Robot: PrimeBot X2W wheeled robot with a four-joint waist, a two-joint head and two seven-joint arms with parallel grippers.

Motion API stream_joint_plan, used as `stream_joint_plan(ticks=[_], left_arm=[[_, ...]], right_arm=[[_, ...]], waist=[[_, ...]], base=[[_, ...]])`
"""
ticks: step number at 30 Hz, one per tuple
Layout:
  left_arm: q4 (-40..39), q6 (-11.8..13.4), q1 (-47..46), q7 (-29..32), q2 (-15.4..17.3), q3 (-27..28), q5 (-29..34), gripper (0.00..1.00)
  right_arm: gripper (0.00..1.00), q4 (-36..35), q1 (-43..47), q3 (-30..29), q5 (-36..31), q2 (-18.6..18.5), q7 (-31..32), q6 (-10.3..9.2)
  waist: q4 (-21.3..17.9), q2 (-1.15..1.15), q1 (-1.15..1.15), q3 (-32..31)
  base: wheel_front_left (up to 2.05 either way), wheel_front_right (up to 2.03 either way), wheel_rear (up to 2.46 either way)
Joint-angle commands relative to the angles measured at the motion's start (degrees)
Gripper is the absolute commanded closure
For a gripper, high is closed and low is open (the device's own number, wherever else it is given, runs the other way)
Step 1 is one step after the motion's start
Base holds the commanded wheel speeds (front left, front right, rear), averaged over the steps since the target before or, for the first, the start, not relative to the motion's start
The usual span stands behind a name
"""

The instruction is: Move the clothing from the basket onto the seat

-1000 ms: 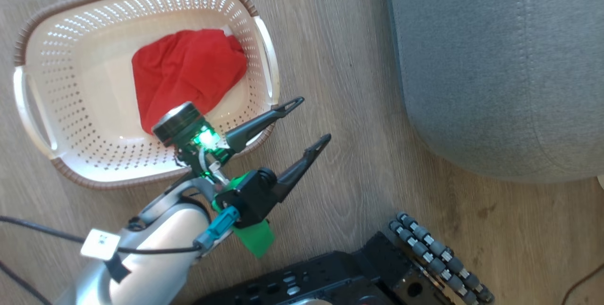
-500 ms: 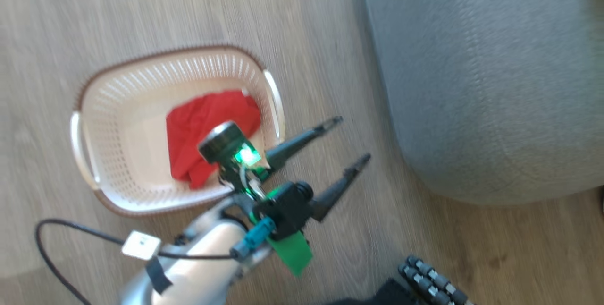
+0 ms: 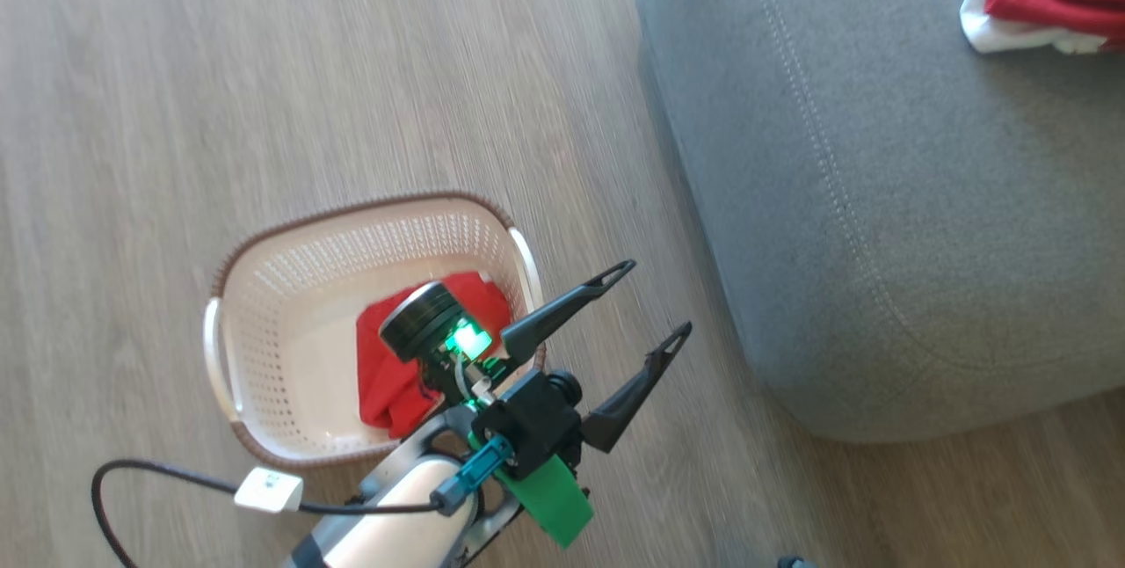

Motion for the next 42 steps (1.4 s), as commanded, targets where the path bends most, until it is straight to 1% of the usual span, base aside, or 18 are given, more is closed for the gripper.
stream_joint_plan(ticks=[1,4,7,10,16,19,21,24,26,27,31,36,42], left_arm=[[-1.78,0.08,-0.03,-0.26,-0.63,2.19,0.15,0.00],[-1.87,0.13,1.12,-0.26,-1.21,3.30,0.18,0.00],[-2.00,0.10,1.99,-0.26,-1.56,4.42,0.31,0.00],[-2.12,0.14,2.47,-0.26,-1.80,5.78,0.44,0.00],[-2.54,0.53,3.20,-0.26,-2.57,8.96,0.32,0.00],[-2.52,1.12,3.56,-0.26,-2.94,10.79,0.44,0.00],[-2.47,1.94,3.79,-0.26,-3.37,12.82,0.41,0.00],[-2.44,3.10,3.96,-0.26,-3.77,14.93,0.57,0.00],[-2.46,4.40,4.15,-0.26,-4.13,16.68,0.42,0.00],[-2.46,4.40,4.15,-0.26,-4.13,16.68,0.42,0.00],[-2.56,6.48,4.63,-0.26,-4.83,19.76,-0.08,0.00],[-2.37,8.32,5.61,-0.26,-5.38,22.10,0.08,0.00],[-1.64,10.66,7.66,-0.26,-5.66,24.18,0.44,0.00]], right_arm=[[0.00,-3.47,0.10,1.49,0.13,-0.42,-1.81,-0.02],[0.00,-8.17,1.43,3.80,1.31,0.94,-3.51,-0.02],[0.00,-14.88,3.77,6.50,3.15,1.88,-3.96,-0.02],[0.00,-25.24,7.59,9.34,6.11,3.13,-4.01,-0.02],[0.00,-43.16,17.42,15.62,13.33,5.21,-4.02,-0.02],[0.00,-50.33,22.50,19.12,15.83,6.15,-4.03,-0.02],[0.00,-55.92,27.09,22.35,18.10,7.58,-4.03,-0.02],[0.00,-59.67,30.60,25.08,20.30,8.65,-4.03,-0.02],[0.00,-61.41,32.56,25.86,22.87,10.31,-4.03,-0.02],[0.00,-61.41,32.56,25.86,22.87,10.31,-4.03,-0.02],[0.00,-63.31,36.55,27.72,25.90,12.84,-4.03,-0.02],[0.00,-63.36,41.78,28.99,27.34,15.47,-4.04,-0.02],[0.00,-60.67,46.37,29.18,26.89,18.12,-4.04,-0.02]], waist=[[0.50,-0.01,0.01,-2.24],[0.70,-0.01,0.01,-3.52],[1.00,-0.01,0.01,-4.41],[1.55,-0.01,0.01,-5.17],[2.96,-0.01,0.01,-6.53],[3.66,-0.01,0.01,-6.98],[4.60,-0.01,0.01,-7.32],[5.62,-0.01,0.01,-7.47],[6.28,-0.01,0.01,-7.62],[6.28,-0.01,0.01,-7.62],[7.64,-0.01,0.01,-8.27],[9.64,-0.01,0.01,-9.64],[11.46,-0.01,0.01,-10.91]], base=[[0.00,0.00,0.00],[0.00,0.00,0.00],[0.00,0.00,0.00],[0.00,0.00,0.00],[0.00,0.00,0.00],[0.00,0.00,0.00],[0.00,0.00,0.00],[0.00,0.00,0.00],[0.00,0.00,0.00],[0.00,0.00,0.00],[0.00,0.00,0.00],[0.00,0.00,0.00],[0.00,0.00,0.00]])
